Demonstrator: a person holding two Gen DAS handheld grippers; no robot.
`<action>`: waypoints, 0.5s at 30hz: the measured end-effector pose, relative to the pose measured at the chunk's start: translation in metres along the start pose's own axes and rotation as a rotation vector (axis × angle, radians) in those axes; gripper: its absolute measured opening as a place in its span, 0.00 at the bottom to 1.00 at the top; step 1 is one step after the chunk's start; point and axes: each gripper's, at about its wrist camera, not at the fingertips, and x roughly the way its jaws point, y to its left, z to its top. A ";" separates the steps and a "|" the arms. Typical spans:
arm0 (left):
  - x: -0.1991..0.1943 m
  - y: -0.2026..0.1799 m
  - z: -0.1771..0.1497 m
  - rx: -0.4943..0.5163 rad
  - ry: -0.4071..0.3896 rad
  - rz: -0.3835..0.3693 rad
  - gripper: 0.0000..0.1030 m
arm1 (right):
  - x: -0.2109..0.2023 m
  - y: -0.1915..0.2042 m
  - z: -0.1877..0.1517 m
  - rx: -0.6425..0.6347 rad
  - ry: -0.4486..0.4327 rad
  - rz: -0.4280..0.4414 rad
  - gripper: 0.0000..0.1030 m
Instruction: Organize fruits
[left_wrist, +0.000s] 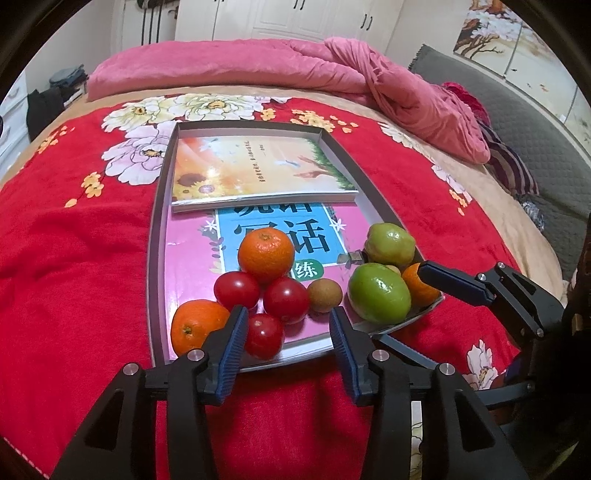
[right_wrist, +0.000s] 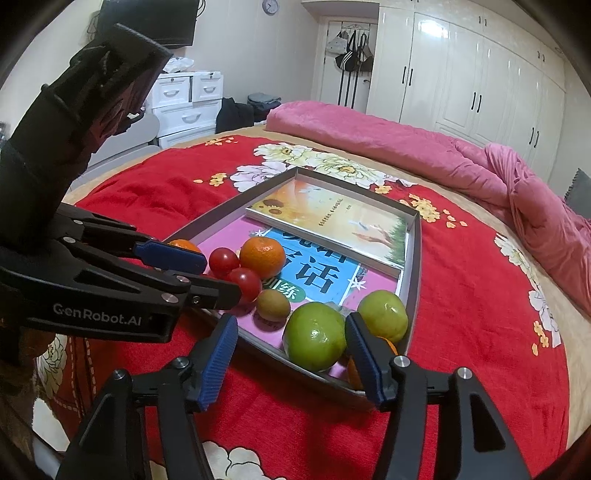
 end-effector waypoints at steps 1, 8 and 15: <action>0.000 0.001 0.000 0.000 0.000 0.000 0.46 | -0.001 0.000 0.000 0.000 0.000 -0.002 0.59; -0.004 0.001 0.001 -0.001 -0.009 0.001 0.49 | -0.003 0.000 0.001 0.002 -0.005 -0.011 0.63; -0.010 0.000 0.002 0.000 -0.026 0.003 0.55 | -0.005 -0.001 0.001 0.004 -0.014 -0.021 0.67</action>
